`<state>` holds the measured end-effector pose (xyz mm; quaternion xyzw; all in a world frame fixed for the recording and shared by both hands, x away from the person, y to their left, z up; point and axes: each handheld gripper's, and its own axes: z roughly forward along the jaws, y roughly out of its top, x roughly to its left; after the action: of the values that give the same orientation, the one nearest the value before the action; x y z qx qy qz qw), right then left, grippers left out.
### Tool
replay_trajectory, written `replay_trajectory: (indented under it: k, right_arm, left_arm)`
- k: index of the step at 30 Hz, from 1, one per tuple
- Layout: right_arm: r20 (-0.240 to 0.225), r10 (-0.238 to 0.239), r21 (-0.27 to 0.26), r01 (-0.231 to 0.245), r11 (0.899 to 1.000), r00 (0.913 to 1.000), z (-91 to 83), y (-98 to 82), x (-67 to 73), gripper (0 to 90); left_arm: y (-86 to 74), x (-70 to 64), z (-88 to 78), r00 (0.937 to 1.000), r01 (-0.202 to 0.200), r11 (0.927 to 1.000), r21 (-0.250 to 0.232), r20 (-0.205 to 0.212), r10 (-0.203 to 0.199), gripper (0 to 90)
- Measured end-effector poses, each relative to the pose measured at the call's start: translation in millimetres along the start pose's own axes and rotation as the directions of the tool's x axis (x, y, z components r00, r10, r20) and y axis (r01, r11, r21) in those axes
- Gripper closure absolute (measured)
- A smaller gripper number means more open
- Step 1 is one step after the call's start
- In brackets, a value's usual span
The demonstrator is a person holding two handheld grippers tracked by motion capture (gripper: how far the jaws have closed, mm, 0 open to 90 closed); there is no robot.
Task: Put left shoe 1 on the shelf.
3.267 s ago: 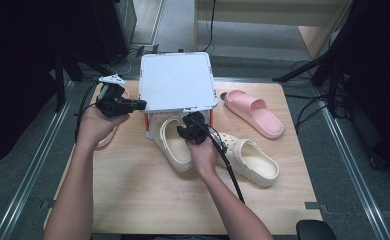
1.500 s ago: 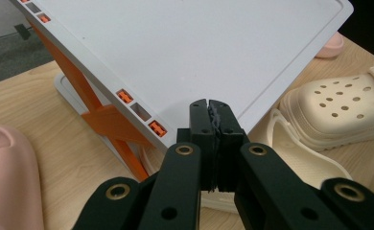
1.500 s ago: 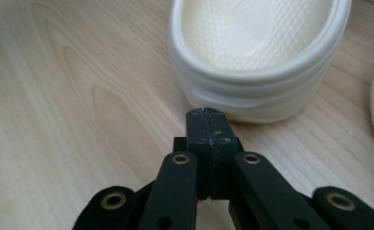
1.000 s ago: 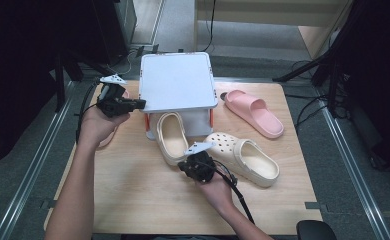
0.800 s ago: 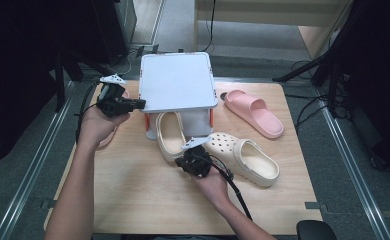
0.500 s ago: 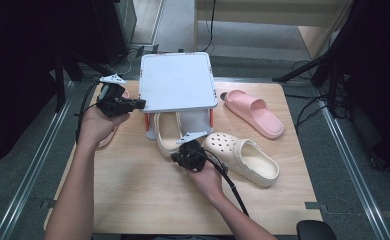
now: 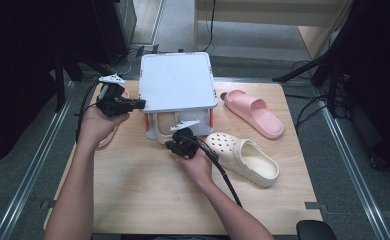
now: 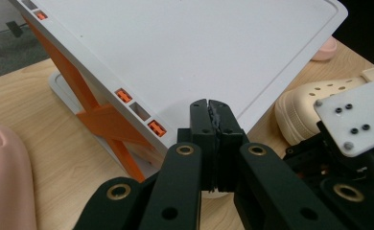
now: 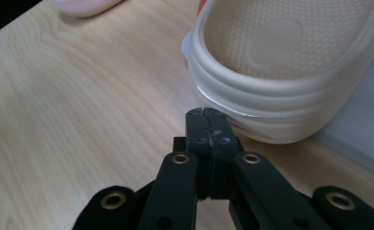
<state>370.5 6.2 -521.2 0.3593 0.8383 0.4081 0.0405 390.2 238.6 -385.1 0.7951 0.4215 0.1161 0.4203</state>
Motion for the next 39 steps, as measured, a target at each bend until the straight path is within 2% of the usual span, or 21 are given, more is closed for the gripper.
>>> replay_trajectory:
  k: [9,12,21,28,31,33,36,39]
  right_arm:
    - [0.052,-0.01,-0.003,0.011,1.0,0.9986,12.9,11.2,-3.4,89.8]
    - [0.04,-0.001,-0.003,0.001,1.0,0.9992,14.7,12.2,-4.7,90.0]
    - [0.024,-0.009,-0.006,0.009,1.0,0.9997,23.3,15.6,2.3,90.0]
    - [0.023,0.0,-0.007,0.0,1.0,0.9997,25.6,17.9,2.5,89.9]
    - [0.011,-0.013,0.002,0.013,1.0,0.9999,23.2,17.2,2.7,89.6]
    - [0.002,-0.016,0.002,0.016,1.0,0.9999,17.2,16.5,3.0,88.9]
    - [-0.038,-0.019,-0.01,0.018,1.0,0.9991,5.9,15.5,3.1,86.7]
    - [-0.062,-0.042,-0.017,0.041,0.999,0.9972,-8.3,13.9,7.6,85.0]
  left_arm:
    - [0.1,0.0,0.2,1.0,0.002,1.0,-0.001,0.001,-0.002,89.4]
    - [0.2,0.6,0.1,1.0,0.001,1.0,-0.002,-0.007,-0.001,89.4]
    - [-0.6,3.0,0.3,0.9998,0.015,0.9998,-0.01,0.016,-0.015,88.3]
    - [-0.4,4.4,0.2,0.9999,0.014,0.9997,-0.02,0.006,-0.014,86.4]
    - [-0.4,5.6,-0.6,0.9987,0.034,0.9992,-0.02,0.039,-0.033,78.0]
    - [0.2,5.5,-1.9,0.9985,0.042,0.9989,-0.02,0.037,-0.041,75.1]
    - [1.9,4.3,-5.5,0.9974,0.066,0.9976,-0.021,0.031,-0.065,69.0]
    - [4.1,1.3,-11.6,0.9955,0.085,0.9957,-0.037,0.045,-0.083,64.1]
